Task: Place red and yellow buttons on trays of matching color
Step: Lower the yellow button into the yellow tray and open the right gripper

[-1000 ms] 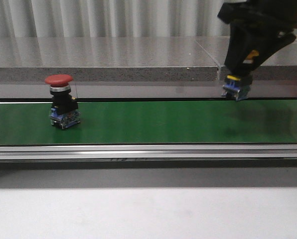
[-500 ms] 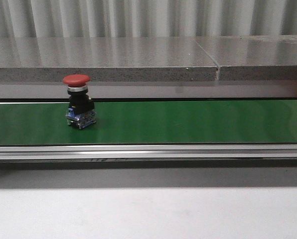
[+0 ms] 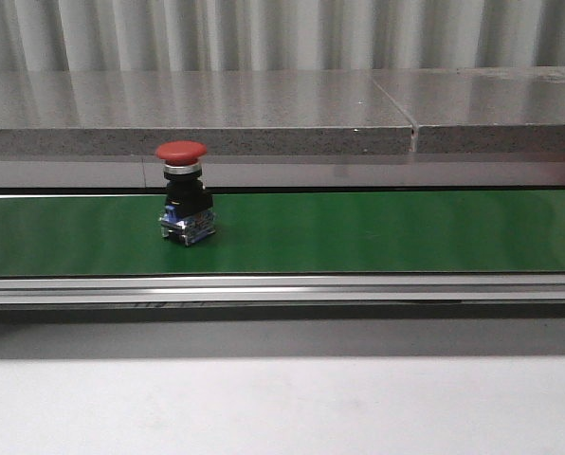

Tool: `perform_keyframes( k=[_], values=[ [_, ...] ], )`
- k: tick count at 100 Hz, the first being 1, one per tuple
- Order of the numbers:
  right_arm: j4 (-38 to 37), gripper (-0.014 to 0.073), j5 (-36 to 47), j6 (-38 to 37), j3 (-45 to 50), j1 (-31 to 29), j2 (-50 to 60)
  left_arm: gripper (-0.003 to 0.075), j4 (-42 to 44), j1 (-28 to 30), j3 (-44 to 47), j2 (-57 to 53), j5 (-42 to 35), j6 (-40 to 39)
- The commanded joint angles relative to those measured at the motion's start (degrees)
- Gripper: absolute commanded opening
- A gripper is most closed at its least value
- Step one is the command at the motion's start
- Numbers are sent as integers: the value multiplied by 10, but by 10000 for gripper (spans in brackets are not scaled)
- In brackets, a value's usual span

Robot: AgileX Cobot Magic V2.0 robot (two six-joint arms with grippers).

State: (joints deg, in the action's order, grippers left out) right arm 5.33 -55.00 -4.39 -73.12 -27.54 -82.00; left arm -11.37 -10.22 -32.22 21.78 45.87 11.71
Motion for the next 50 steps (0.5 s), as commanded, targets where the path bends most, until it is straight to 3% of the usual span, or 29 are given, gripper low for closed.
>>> perform_keyframes(
  k=[1,20,50],
  values=[
    [-3,45,42,-7,4,-35,23,-20,-8,-5,-14,5,-41,0],
    [-4,45,95,-9,47,-93,23,-20,-8,-5,-14,5,-41,0],
    [-4,45,175,-14,104,-115,14,-20,-8,-5,-14,5,-41,0]
  ],
)
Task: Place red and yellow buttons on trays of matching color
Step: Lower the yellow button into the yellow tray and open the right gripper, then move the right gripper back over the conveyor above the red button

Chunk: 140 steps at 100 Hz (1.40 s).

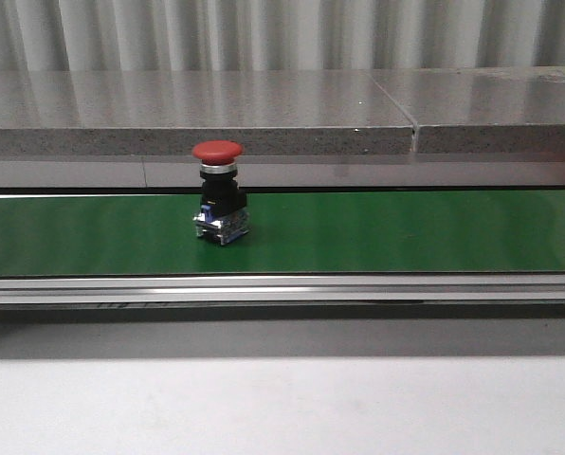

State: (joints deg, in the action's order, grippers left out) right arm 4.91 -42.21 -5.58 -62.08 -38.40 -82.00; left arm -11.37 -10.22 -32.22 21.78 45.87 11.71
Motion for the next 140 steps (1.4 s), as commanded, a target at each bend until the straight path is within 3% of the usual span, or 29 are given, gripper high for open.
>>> perform_keyframes(
  k=[1,59,69,81,88,140],
  values=[
    [1,45,50,-2,-6,-7,12,-20,-8,-5,-14,5,-41,0],
    [30,58,118,-2,-4,-4,-128,-20,-8,-5,-14,5,-41,0],
    [33,151,118,-2,-4,-4,-135,-20,-8,-5,-14,5,-41,0],
    [38,414,120,-2,-3,-4,-135,-20,-8,-5,-14,5,-41,0],
    [39,514,123,-2,-3,-4,-135,-20,-8,-5,-14,5,-41,0],
    [37,529,122,0,-3,-4,-34,-20,-8,-5,-14,5,-41,0]
  ],
)
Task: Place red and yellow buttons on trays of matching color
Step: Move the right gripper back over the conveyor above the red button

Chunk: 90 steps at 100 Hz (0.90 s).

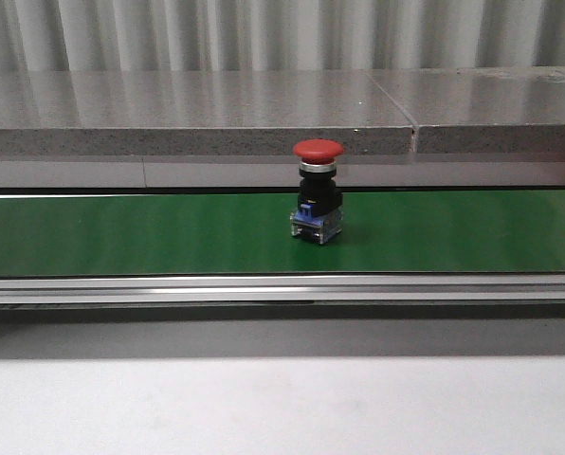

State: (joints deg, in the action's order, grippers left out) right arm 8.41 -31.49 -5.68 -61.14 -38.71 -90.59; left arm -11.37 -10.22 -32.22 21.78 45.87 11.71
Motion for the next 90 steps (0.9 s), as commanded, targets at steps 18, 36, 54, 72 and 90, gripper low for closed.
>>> perform_keyframes(
  k=[18,36,54,72,90],
  values=[
    [2,529,-8,12,-13,26,120,-20,-8,-5,-14,5,-41,0],
    [3,531,-37,22,-13,95,169,-20,-8,-5,-14,5,-41,0],
    [3,569,-76,35,-24,174,182,-20,-8,-5,-14,5,-41,0],
    [9,601,-128,82,-53,255,177,-20,-8,-5,-14,5,-41,0],
    [14,592,-215,130,-100,340,157,-20,-8,-5,-14,5,-41,0]
  ],
)
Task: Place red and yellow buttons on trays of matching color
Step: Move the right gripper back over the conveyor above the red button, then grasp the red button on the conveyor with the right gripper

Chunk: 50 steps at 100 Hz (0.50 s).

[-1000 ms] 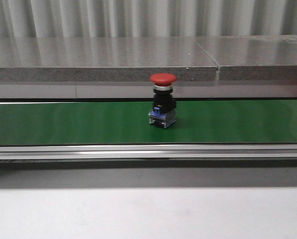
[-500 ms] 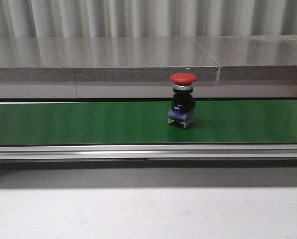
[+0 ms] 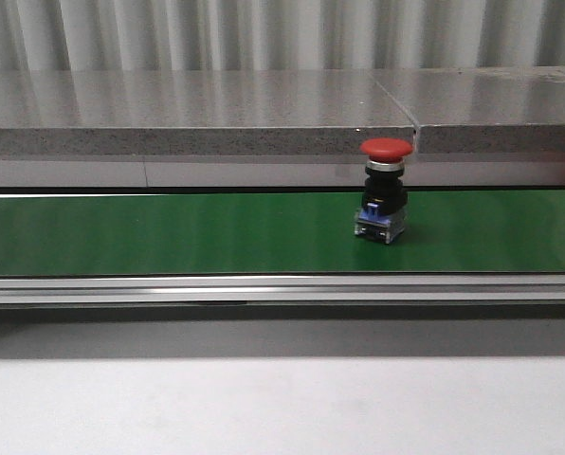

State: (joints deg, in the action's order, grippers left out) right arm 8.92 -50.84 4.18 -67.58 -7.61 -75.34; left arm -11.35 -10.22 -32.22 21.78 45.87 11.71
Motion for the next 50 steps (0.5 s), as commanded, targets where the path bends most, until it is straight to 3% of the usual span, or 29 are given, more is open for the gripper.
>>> perform_keyframes(
  k=[1,21,50],
  values=[
    [9,592,-25,33,-37,32,4,-20,-8,-5,-14,5,-41,0],
    [13,592,-120,101,-73,96,-34,-20,-8,-5,-14,5,-41,0],
    [78,592,-160,211,-92,140,-93,-20,-8,-5,-14,5,-41,0]
  ],
)
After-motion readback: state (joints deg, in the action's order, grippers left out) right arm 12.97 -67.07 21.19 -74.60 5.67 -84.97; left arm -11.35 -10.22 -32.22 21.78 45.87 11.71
